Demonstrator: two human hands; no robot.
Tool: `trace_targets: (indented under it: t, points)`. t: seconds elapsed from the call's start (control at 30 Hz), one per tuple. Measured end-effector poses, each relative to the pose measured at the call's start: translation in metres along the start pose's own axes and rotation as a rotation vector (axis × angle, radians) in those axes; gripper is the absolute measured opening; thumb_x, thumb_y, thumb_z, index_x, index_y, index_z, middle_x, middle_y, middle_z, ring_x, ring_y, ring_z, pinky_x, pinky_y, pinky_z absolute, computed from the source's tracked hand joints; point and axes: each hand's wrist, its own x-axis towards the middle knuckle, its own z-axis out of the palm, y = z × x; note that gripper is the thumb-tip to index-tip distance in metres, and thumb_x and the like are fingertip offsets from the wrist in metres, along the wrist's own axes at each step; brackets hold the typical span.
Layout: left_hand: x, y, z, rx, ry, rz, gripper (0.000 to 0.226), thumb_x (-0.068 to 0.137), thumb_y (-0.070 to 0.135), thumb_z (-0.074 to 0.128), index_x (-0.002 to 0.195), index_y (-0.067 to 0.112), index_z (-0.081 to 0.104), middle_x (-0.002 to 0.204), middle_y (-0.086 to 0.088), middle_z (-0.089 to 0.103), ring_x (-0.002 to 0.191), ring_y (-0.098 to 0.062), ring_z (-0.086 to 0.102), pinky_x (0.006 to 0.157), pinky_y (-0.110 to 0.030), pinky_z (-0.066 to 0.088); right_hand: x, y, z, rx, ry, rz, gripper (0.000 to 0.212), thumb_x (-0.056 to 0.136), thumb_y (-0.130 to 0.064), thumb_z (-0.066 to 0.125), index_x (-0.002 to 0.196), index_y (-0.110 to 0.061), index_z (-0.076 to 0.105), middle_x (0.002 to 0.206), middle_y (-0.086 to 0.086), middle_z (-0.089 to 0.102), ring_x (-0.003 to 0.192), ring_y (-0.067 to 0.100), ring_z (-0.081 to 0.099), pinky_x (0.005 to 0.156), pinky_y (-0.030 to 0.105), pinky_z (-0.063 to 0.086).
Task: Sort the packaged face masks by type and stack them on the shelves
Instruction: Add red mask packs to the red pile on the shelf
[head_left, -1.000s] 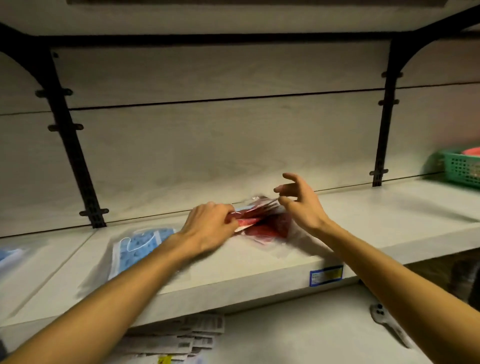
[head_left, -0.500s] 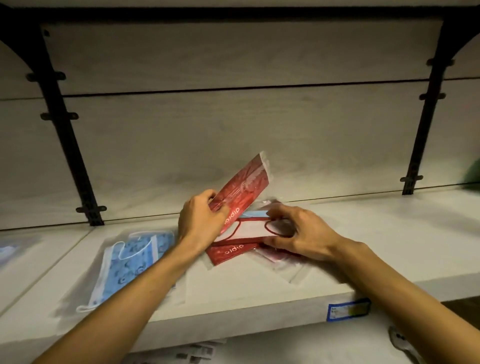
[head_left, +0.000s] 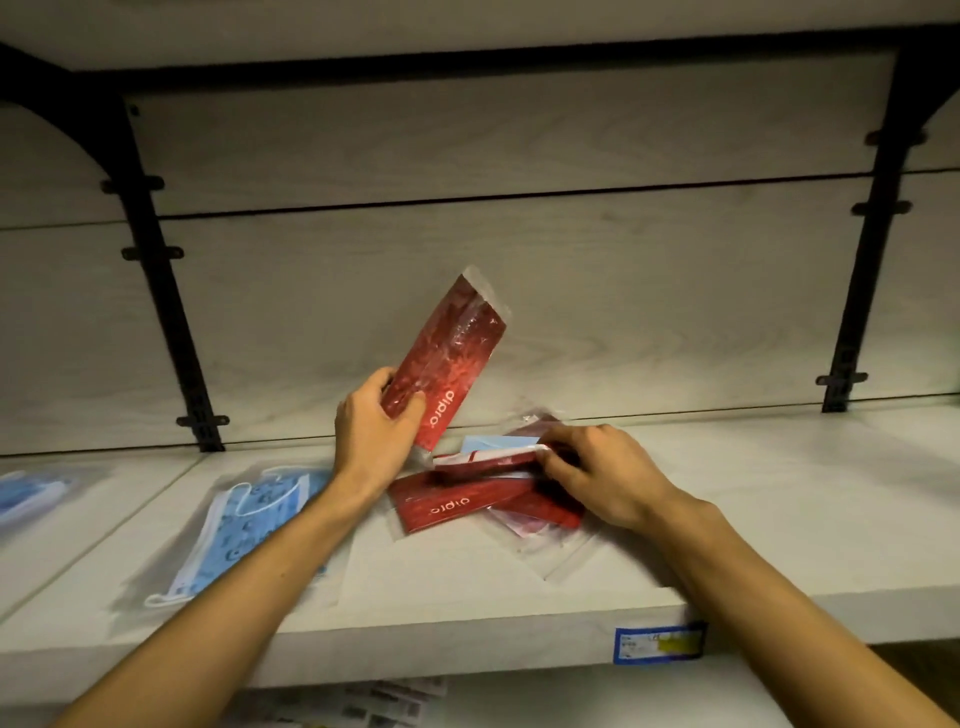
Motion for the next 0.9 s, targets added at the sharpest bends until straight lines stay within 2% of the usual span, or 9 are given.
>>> trace_targets:
  t: [0.07,0.17,0.3,0.37,0.5,0.57,0.63,0.8,0.9]
  points:
    - [-0.005,0.002,0.0,-0.026,0.037,0.022,0.016,0.09,0.018,0.07,0.103,0.027,0.065,0.094,0.003,0.075,0.083,-0.019,0.073,0.08,-0.043,0.061,-0.002,0.002,-0.002,-0.007,0.052,0.024,0.03,0.101,-0.045,0.046,0.123,-0.035,0.065,0.11,-0.005,0.075,0.101,0.025,0.067,0.079,0.036,0.051]
    - [-0.009,0.007,-0.006,-0.071,0.098,0.051,0.015,0.094,0.013,0.067,0.101,0.025,0.064,0.092,0.002,0.073,0.083,-0.021,0.072,0.077,-0.039,0.06,-0.003,0.009,-0.005,0.028,0.116,0.103,0.028,0.102,-0.046,0.045,0.112,-0.029,0.065,0.102,-0.002,0.076,0.099,0.029,0.067,0.075,0.036,0.049]
    - [-0.011,0.022,-0.02,-0.247,0.111,-0.103,0.014,0.095,0.01,0.065,0.096,0.024,0.066,0.082,0.012,0.074,0.073,-0.004,0.07,0.063,-0.019,0.056,-0.006,0.011,-0.007,0.132,0.219,0.185,0.027,0.103,-0.043,0.045,0.098,-0.023,0.063,0.086,-0.003,0.071,0.085,0.028,0.065,0.069,0.037,0.047]
    - [-0.016,0.028,-0.029,-0.317,0.1,-0.181,0.013,0.094,0.012,0.067,0.097,0.025,0.067,0.086,0.009,0.076,0.073,-0.002,0.072,0.06,-0.017,0.054,-0.008,0.006,-0.008,0.383,0.268,0.259,0.027,0.103,-0.04,0.049,0.095,-0.02,0.065,0.083,-0.003,0.07,0.082,0.027,0.066,0.073,0.042,0.052]
    - [-0.034,0.031,-0.051,-0.44,0.035,-0.319,0.023,0.093,0.019,0.071,0.115,0.022,0.066,0.103,-0.002,0.078,0.091,-0.02,0.076,0.078,-0.037,0.06,-0.002,-0.014,-0.019,1.055,0.317,0.447,0.022,0.099,-0.029,0.06,0.095,-0.01,0.071,0.088,0.011,0.073,0.082,0.027,0.067,0.089,0.058,0.056]
    - [-0.043,0.034,-0.065,-0.476,0.022,-0.331,0.025,0.092,0.013,0.071,0.116,0.019,0.066,0.104,-0.005,0.078,0.092,-0.023,0.077,0.077,-0.037,0.061,0.001,-0.025,-0.026,1.186,0.325,0.478,0.022,0.091,-0.034,0.07,0.095,-0.012,0.071,0.088,0.009,0.075,0.08,0.026,0.07,0.088,0.051,0.058]
    - [-0.05,0.036,-0.078,-0.461,0.029,-0.316,0.025,0.091,0.001,0.068,0.11,0.018,0.067,0.099,-0.005,0.079,0.086,-0.018,0.077,0.07,-0.026,0.06,0.001,-0.04,-0.026,1.207,0.291,0.464,0.034,0.08,-0.038,0.076,0.105,-0.015,0.071,0.096,0.008,0.077,0.083,0.023,0.073,0.083,0.042,0.059]
    - [-0.076,0.039,-0.12,-0.458,-0.026,-0.324,0.025,0.09,-0.004,0.066,0.108,0.014,0.067,0.091,0.002,0.079,0.081,-0.011,0.076,0.064,-0.018,0.057,-0.009,-0.096,-0.001,1.267,0.291,0.423,0.03,0.093,-0.019,0.068,0.122,-0.011,0.064,0.087,-0.003,0.078,0.077,0.015,0.076,0.055,0.026,0.058]
    - [-0.097,0.033,-0.156,-0.467,-0.03,-0.342,0.025,0.09,-0.002,0.066,0.109,0.015,0.067,0.092,0.003,0.08,0.083,-0.011,0.076,0.064,-0.017,0.057,-0.023,-0.132,0.015,1.33,0.28,0.369,0.032,0.095,-0.015,0.066,0.127,-0.014,0.063,0.112,0.007,0.075,0.098,0.023,0.073,0.076,0.032,0.061]
